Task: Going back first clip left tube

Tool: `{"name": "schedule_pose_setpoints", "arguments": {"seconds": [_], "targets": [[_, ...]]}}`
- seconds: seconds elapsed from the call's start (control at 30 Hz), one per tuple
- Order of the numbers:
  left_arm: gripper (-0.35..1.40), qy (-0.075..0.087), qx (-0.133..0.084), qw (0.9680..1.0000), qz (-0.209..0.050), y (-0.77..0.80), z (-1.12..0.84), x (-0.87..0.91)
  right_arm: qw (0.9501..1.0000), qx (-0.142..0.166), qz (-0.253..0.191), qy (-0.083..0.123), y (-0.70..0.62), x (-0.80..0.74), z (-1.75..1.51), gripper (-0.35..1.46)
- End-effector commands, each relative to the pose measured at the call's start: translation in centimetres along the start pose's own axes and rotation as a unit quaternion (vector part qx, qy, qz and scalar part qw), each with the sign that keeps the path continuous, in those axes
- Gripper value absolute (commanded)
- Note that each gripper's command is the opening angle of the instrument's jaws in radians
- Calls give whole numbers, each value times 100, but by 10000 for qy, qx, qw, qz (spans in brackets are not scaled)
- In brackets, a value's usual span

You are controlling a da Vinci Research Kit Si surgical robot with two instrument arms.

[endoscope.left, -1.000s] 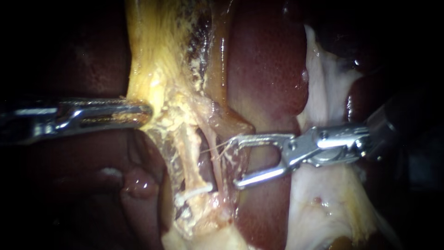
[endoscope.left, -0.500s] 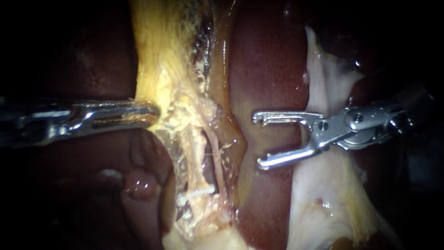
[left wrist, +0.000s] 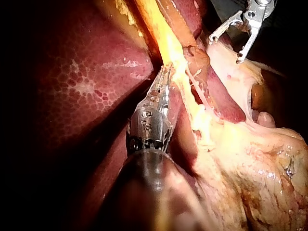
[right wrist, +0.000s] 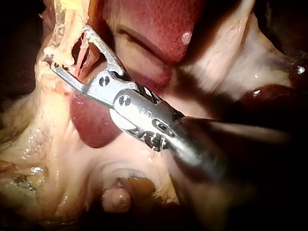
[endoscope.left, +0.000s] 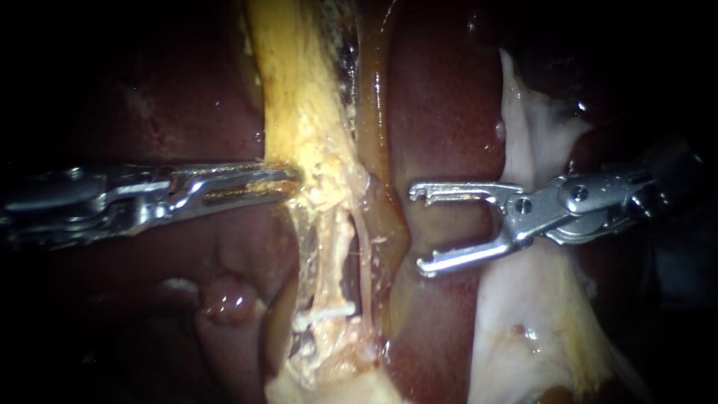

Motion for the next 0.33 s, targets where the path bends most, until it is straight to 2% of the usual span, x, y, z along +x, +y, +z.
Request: {"name": "schedule_pose_setpoints", "arguments": {"seconds": [0.03,0.33], "targets": [[-28,5,2,10000,7,0,0,0,10000,0,0,-1,0,1,0,60],[-28,7,7,10000,12,0,0,0,10000,0,1,-1,0,1,0,60]]}}
